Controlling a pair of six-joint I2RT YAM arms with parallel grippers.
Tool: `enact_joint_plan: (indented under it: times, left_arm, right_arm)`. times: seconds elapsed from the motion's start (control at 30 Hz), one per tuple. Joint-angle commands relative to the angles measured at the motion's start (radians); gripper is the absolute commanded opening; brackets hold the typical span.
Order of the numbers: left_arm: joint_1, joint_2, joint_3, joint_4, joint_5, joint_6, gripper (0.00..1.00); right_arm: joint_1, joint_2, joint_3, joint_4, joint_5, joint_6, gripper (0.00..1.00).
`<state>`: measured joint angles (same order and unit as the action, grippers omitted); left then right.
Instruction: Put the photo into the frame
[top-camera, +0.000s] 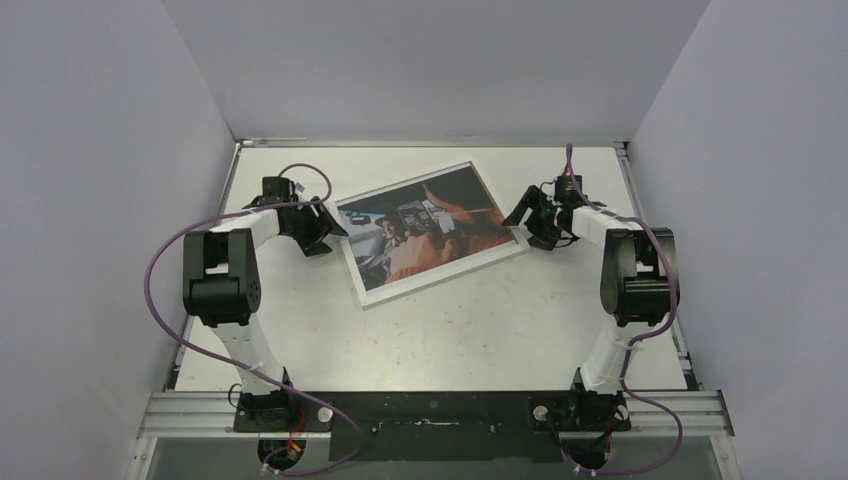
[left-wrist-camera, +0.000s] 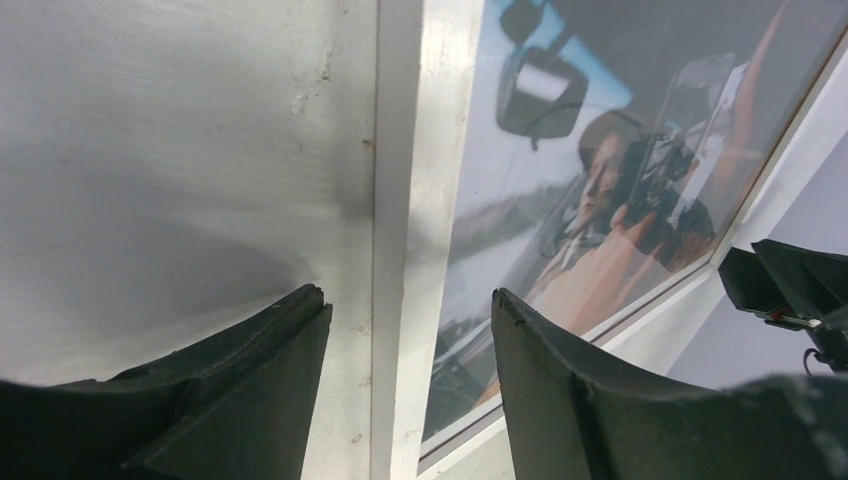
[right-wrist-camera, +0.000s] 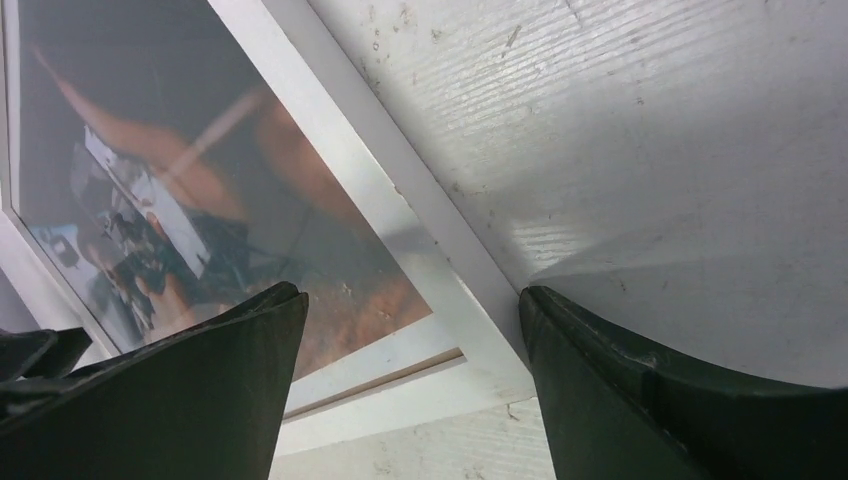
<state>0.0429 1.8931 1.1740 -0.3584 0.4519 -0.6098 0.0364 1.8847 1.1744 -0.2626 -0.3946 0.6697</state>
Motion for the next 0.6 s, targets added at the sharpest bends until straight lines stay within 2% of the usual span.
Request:
enact_joint_plan:
  times: [0.0,0.3,0.43,0.57]
  left_arm:
    - [-0.009,0.008,0.063,0.02,0.053,-0.034,0.58]
    - [-0.088,0.034,0.118,-0.006,0.0,-0.028,0.59]
    - [-0.104,0.041,0.148,-0.086,-0.103,0.025,0.63]
    - [-0.1,0.037,0.18,-0.156,-0.2,0.096,0.7]
  right_arm:
    - [0.011,-0.035,-0.068,0.021,-0.071,0.037,0.81]
    - [0.096,-0.192,-0.191,0.034,-0.082,0.121,0.8]
    - [0.155,-0.228,-0.15,-0.15,0.095,0.002,0.8]
    - [0.181,-0.184,-0.049,-0.302,0.282,-0.136,0.81]
